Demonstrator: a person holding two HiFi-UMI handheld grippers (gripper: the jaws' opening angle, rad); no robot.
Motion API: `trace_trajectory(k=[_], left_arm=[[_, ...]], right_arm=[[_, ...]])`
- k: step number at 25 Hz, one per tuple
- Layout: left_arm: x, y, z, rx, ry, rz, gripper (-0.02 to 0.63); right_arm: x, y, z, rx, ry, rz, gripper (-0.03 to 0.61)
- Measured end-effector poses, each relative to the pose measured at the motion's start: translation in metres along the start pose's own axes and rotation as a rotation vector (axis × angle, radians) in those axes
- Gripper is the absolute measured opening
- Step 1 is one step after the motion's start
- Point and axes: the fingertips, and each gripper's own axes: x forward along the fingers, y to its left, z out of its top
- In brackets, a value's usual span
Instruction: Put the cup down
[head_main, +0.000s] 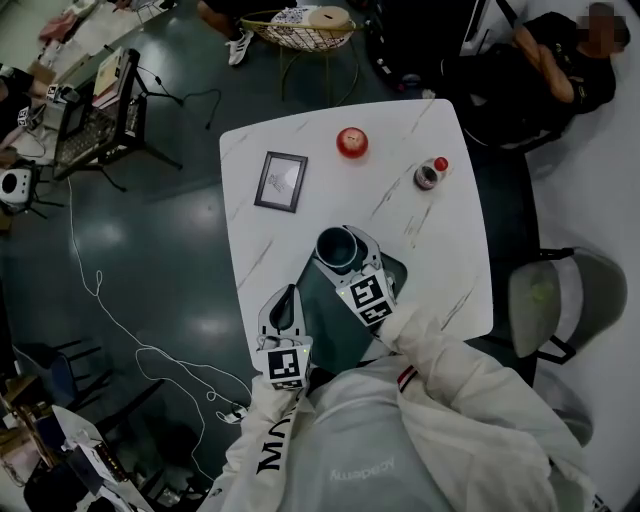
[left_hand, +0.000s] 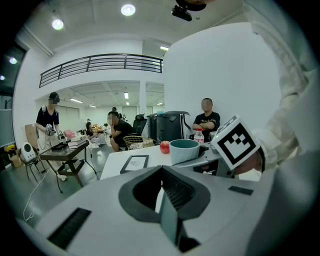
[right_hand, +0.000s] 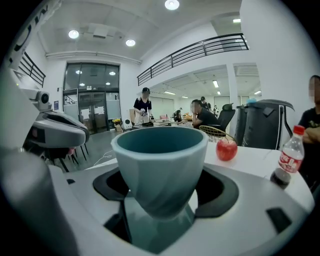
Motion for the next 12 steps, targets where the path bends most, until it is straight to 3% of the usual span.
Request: trace_trajectory(k=[12], left_arm=[[-0.002,0.005,-0.007,-0.003,0.025,0.010,0.011]], right_arm=[[0.019,-0.004,-0.017,-0.005,0.042,0.001,0.376]])
